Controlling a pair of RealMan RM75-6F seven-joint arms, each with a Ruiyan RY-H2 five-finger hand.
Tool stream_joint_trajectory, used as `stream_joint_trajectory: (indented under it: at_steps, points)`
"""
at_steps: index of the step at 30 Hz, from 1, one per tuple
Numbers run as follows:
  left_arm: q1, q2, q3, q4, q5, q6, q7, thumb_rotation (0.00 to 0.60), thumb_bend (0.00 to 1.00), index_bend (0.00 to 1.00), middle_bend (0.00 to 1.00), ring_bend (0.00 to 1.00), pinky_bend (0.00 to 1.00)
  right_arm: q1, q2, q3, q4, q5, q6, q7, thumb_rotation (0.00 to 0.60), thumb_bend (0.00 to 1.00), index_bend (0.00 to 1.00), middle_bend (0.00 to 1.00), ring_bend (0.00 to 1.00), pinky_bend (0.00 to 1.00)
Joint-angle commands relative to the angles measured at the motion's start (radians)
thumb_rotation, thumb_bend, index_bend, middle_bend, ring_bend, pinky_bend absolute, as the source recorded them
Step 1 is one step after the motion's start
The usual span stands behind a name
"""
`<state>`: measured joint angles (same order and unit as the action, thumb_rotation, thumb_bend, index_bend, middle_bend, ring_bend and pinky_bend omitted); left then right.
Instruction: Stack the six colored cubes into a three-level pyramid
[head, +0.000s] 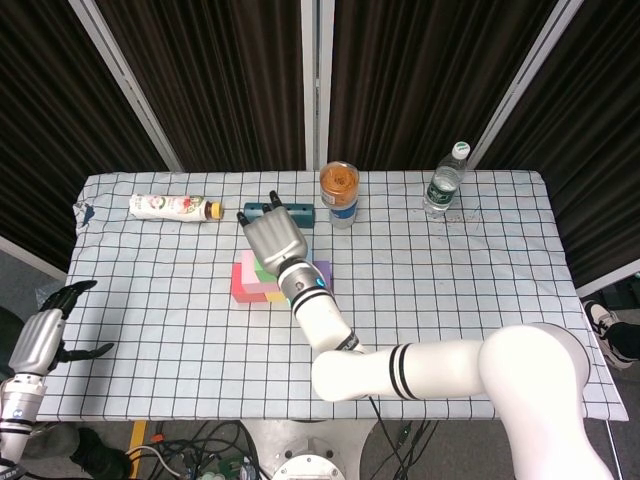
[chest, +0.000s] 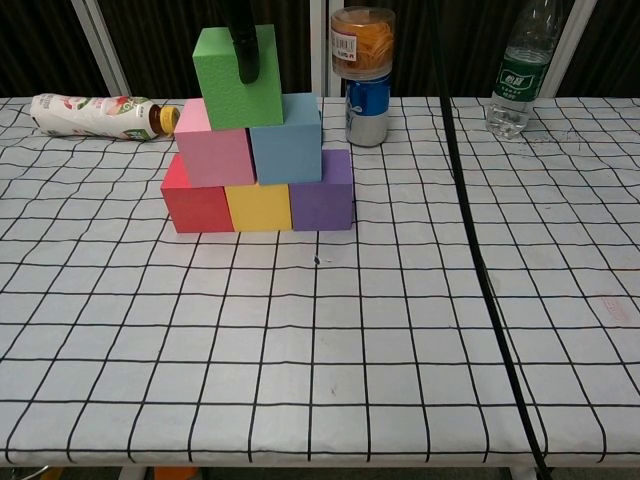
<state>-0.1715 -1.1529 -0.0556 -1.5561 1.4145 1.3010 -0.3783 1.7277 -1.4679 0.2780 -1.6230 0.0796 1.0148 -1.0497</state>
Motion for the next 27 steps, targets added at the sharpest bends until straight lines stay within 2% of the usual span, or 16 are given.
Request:
stream_joint_trajectory:
  at_steps: [1,7,15,19,24,27]
  points:
    - [0.001,-0.001,0.0,0.002,0.0,0.001,-0.002,0.6,0.0,0.15,0.12,0.09,0.11,-0.003,0.0,0.003,-0.001,0.001,0.001,-0.003,0.6,0.01,0.0,0.39,0.15,0.0]
    - [0.002,-0.002,-0.001,0.004,0.003,0.005,-0.004,0.6,0.0,0.15,0.12,0.09,0.11,-0.012,0.0,0.013,-0.009,-0.011,0.004,-0.003,0.6,0.0,0.0,0.3,0.14,0.0]
    - [0.006,-0.002,0.0,0.001,0.003,0.011,-0.002,0.6,0.0,0.15,0.12,0.09,0.11,-0.025,0.006,0.023,-0.021,-0.027,0.005,0.002,0.6,0.0,0.0,0.23,0.11,0.0]
    - [0.006,0.003,0.001,-0.004,0.004,0.01,0.006,0.6,0.0,0.15,0.12,0.09,0.11,-0.036,0.031,0.03,-0.057,-0.03,0.01,0.008,0.6,0.0,0.0,0.14,0.04,0.0]
    - [0.006,0.013,-0.008,-0.011,-0.012,0.01,0.025,0.6,0.0,0.15,0.12,0.09,0.11,-0.103,0.143,0.054,-0.19,-0.096,0.037,0.076,0.6,0.0,0.0,0.02,0.0,0.0]
    - [0.009,0.012,-0.021,0.001,-0.039,0.018,0.057,0.6,0.0,0.15,0.12,0.09,0.11,-0.196,0.26,0.049,-0.313,-0.2,0.077,0.151,0.6,0.0,0.0,0.0,0.0,0.0]
